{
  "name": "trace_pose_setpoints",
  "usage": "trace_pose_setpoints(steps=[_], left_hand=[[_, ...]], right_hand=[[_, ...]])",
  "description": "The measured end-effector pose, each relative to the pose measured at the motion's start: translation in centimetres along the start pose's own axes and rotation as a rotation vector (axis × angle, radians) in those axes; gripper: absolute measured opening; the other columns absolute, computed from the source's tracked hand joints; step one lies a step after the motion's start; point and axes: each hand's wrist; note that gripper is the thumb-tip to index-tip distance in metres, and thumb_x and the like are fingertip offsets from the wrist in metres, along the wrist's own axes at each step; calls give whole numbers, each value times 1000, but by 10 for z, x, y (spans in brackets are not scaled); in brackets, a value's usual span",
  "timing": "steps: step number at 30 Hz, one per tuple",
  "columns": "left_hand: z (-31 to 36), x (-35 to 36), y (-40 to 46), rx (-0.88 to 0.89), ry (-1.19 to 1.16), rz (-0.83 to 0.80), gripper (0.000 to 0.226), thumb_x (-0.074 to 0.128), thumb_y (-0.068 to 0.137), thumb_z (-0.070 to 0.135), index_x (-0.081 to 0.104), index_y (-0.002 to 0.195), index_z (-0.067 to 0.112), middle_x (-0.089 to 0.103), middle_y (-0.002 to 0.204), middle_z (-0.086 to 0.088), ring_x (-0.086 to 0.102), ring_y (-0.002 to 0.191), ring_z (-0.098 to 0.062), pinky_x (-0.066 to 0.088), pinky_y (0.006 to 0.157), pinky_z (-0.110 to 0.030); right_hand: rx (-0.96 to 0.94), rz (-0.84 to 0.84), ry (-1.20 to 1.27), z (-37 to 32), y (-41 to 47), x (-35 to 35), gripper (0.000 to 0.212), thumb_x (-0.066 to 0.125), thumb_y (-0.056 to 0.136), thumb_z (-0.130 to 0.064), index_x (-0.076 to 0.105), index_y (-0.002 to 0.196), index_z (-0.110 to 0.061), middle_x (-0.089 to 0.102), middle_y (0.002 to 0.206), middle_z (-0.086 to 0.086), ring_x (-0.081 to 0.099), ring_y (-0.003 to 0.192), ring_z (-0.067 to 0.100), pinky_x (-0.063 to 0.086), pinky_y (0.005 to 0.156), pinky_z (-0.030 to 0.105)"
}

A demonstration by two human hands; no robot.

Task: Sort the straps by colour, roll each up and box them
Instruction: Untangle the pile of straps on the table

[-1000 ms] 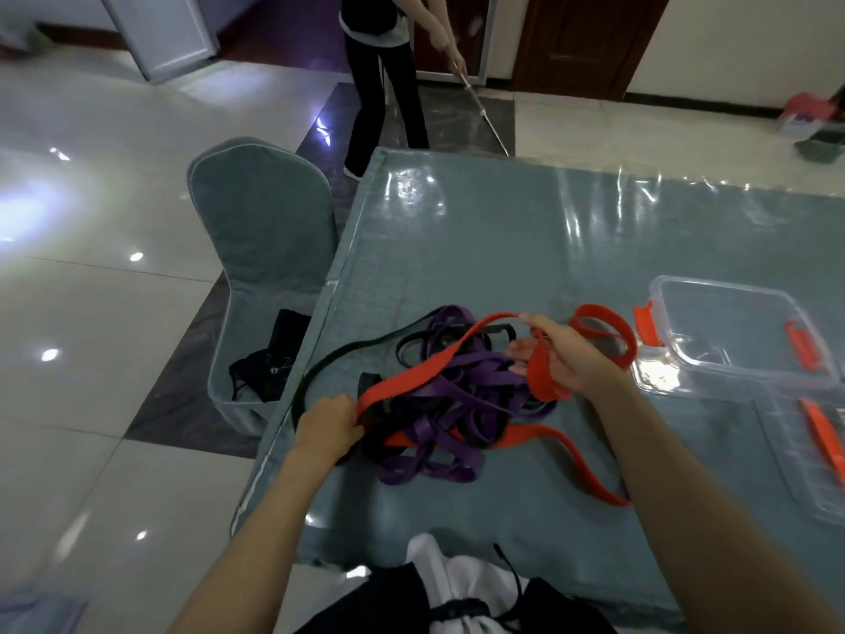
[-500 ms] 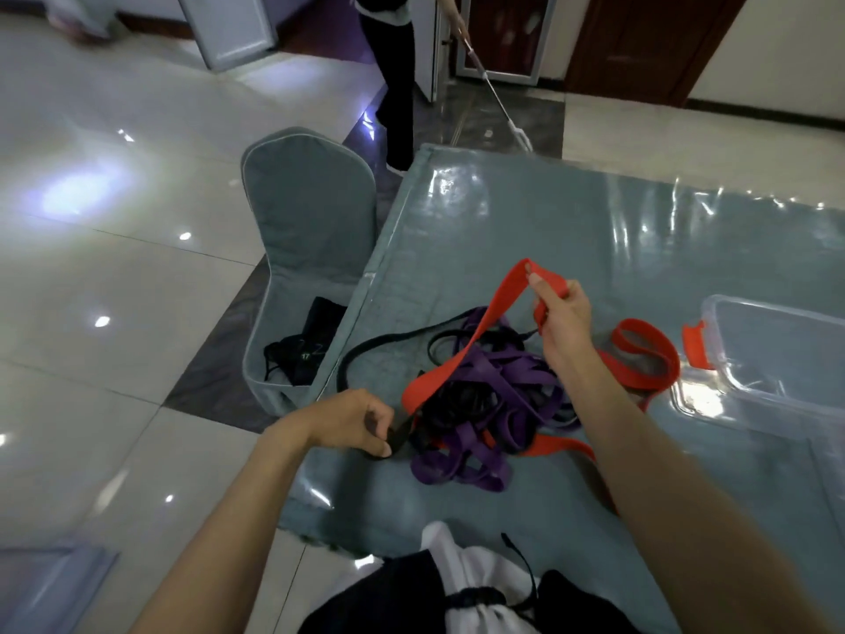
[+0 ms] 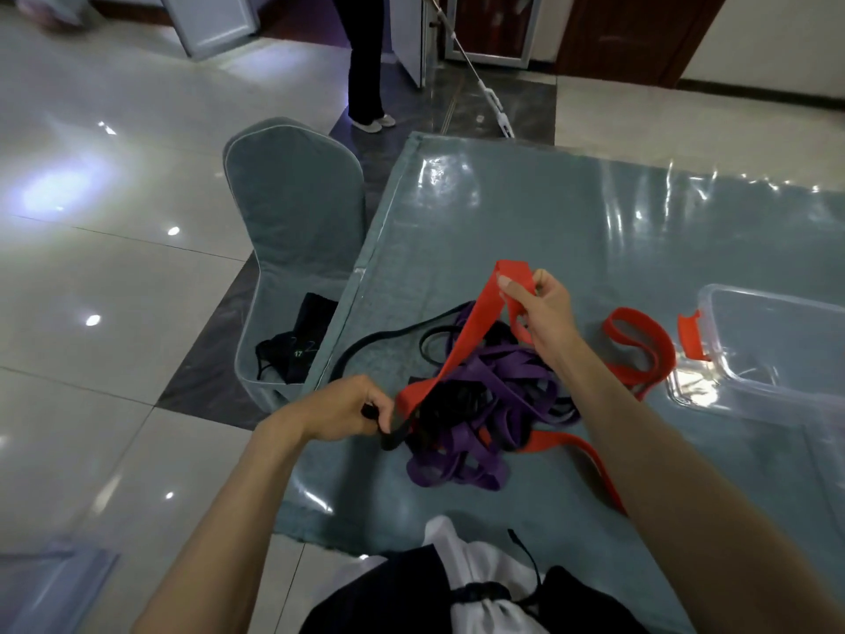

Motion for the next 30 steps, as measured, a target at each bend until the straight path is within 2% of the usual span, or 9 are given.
trace_pose_setpoints(steps=[6,8,11,14,18,20,25,28,30], left_hand=[[11,-3,6,-116,152,90,31,61,86,5,66,89,35,69,90,16,64,88,-7,46,86,-30],[14,0,10,-249,209,69,18,61,86,28,65,101,36,64,89,18,62,91,-12,45,92,-42],[21,11,16,-371,352,104,47,68,86,64,66,118,30,67,96,11,67,99,-21,48,90,-42],[21,20,26,-292,499,254,36,75,92,50,72,124,33,77,114,4,71,110,-21,52,96,-39],[22,16,22,-126,229,151,12,80,92,36,78,102,30,73,107,12,66,106,-12,46,102,-40],[18,6,10,-194,122,1,11,84,88,34,76,94,31,67,111,10,62,108,-13,46,101,-37],[-8,-2,-10,-692,438,-455,61,78,78,71,76,120,26,67,129,4,55,133,-27,29,122,-54],[-14,9,-6,-911,538,-413,73,46,80,94,77,100,30,60,147,0,33,152,-36,-6,117,-75],[-20,13,7,-878,538,-214,70,35,94,85,72,92,26,68,128,1,46,144,-34,-1,118,-76]], right_hand=[[49,-131,66,8,1,27,43,92,73,-24,49,66,-28,75,93,8,69,79,19,51,76,35],[95,-226,166,7,2,29,49,96,69,-33,48,74,-24,75,114,19,72,105,27,49,91,35],[157,-365,199,5,1,29,49,93,73,-43,51,80,-17,76,113,25,71,119,32,56,99,34],[174,-448,152,5,-3,36,39,77,93,-23,46,70,-18,76,115,25,71,121,31,55,105,33],[136,-367,-59,10,-5,49,51,66,100,-5,36,61,-20,77,83,8,74,76,13,49,60,17],[75,-249,-159,10,-3,50,52,70,99,-11,34,61,-20,51,56,3,46,50,12,41,54,22],[-78,-38,-178,-2,13,36,53,73,97,-14,35,61,-22,40,49,-15,35,47,2,37,54,17],[-138,-12,-193,-16,19,23,42,75,96,-15,45,67,-19,52,61,-3,43,57,6,37,57,15],[-150,-50,-198,-22,16,11,26,79,93,-17,57,80,-16,68,70,1,58,62,7,45,60,14]])
Point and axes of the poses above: each hand's wrist, its own y-axis towards the middle knuckle, its own x-axis out of the palm, z = x × y
